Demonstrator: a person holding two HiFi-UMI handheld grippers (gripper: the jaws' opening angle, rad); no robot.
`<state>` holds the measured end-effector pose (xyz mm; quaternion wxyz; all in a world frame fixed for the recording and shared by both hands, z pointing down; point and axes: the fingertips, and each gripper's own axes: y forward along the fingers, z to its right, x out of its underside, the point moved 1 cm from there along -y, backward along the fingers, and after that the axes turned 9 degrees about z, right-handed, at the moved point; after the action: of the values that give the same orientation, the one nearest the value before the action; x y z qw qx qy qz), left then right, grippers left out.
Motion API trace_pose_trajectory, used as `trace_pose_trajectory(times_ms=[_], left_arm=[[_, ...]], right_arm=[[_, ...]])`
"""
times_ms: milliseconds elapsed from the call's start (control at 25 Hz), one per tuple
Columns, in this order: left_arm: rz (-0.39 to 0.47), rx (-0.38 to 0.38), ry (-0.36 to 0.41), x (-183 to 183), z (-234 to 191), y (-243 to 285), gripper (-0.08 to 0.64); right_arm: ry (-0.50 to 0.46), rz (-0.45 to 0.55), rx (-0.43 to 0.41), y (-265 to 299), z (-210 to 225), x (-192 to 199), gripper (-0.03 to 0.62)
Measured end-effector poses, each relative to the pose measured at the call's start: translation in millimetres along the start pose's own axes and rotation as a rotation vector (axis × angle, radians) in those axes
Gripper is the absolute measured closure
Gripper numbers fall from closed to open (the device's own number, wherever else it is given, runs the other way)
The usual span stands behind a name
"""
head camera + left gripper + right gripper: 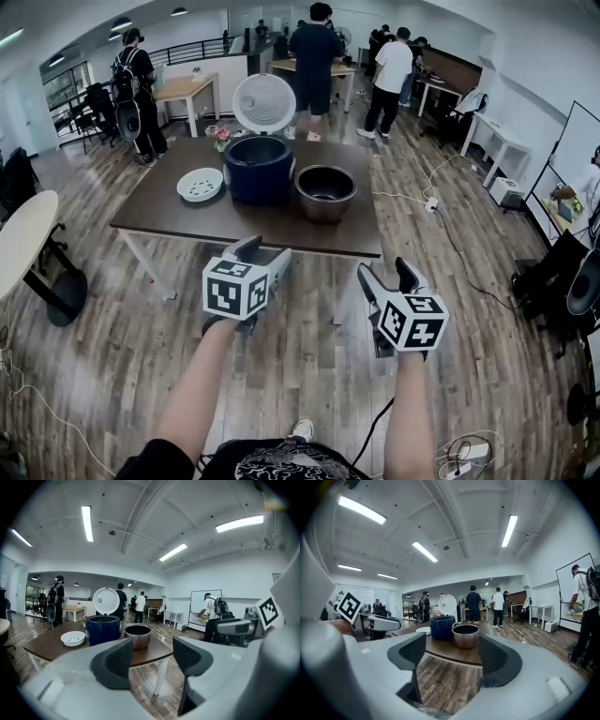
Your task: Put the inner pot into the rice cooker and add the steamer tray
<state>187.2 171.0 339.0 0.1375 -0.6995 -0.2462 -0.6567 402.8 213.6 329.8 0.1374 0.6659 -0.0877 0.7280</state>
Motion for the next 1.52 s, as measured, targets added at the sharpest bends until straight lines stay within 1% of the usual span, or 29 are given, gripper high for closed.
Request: trace_pose_trajectory(times_ms=[80,240,360,600,720,1160,1520], left_arm=[[0.005,-0.012,0.002,-3,2,7,0.275],[0.016,-0.038,0.001,-8,4,15,0.272],[0.012,-0.045,0.001,-8,7,22,0.258],[0.004,-0.071,0.007,-5,1,31,0.236],[0.007,-0.086,0.013,-6,-5,37,0.23],[0.001,-0.1,-0.013,4,-51,84,0.23],[0.001,-0.082,-0.015,-8,-111,153,0.23]], right_arm=[[0.001,-0.004,-0.013,5,7,0,0.238],[0.0,-0.008,-0.033,12,16,-1,0.213],[0.01,-0.009,-0.042,17,24,-1,0.192],[-0.001,-0.013,-0.071,29,26,-1,0.167],[0.006,-0.008,-0.074,38,29,-1,0.166],[-0.002,-0.018,-0.075,102,41,10,0.166],[0.003,-0.025,-0.055,190,53,8,0.166]])
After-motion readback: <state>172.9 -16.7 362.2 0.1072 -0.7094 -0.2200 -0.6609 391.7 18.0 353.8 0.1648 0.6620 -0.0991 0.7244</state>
